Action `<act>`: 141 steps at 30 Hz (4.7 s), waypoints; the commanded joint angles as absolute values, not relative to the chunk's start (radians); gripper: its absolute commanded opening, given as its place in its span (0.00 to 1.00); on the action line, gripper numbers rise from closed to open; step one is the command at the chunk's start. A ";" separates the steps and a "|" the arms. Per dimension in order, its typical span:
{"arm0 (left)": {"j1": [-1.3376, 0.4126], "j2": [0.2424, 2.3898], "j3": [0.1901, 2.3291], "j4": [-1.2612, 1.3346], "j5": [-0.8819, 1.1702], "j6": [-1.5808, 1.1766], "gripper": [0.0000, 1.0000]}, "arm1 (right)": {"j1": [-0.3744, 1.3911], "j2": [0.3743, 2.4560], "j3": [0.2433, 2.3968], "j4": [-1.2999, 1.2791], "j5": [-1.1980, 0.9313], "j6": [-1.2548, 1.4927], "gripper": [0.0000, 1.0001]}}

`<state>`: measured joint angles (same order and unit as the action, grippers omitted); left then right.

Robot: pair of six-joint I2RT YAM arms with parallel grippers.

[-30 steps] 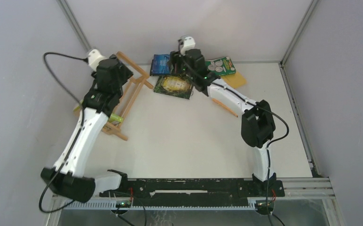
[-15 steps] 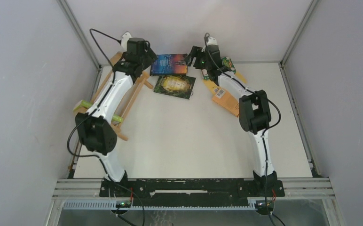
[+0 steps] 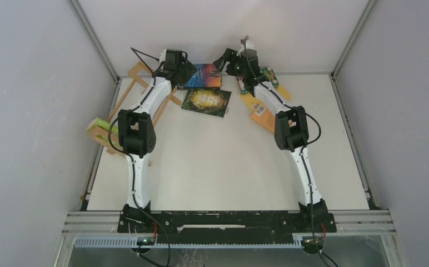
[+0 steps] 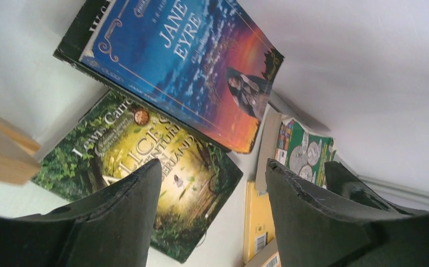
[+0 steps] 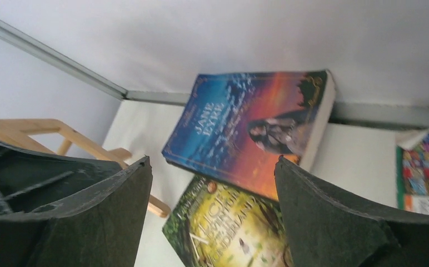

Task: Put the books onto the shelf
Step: Pick up the book from the center of the board.

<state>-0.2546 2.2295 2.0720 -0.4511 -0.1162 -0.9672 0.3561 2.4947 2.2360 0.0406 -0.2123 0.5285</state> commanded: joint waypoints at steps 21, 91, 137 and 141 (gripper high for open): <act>-0.206 2.415 2.286 -0.339 -0.089 -1.103 0.73 | 0.330 2.761 2.522 0.039 -0.210 0.717 0.84; -0.164 2.491 2.358 -0.333 -0.054 -1.136 0.73 | 0.360 2.942 2.665 0.005 -0.245 0.998 0.73; -0.156 2.390 2.226 -0.332 -0.057 -1.117 0.74 | 0.305 2.720 2.357 0.136 -0.355 1.159 0.00; -0.159 2.378 2.221 -0.332 -0.054 -1.116 0.74 | 0.297 2.678 2.313 0.130 -0.368 1.133 0.00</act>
<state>-0.1627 2.4790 2.2463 -0.3531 -0.0486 -1.1252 0.3153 2.8037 2.3508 0.1013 -0.3172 1.1622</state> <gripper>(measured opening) 0.733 0.231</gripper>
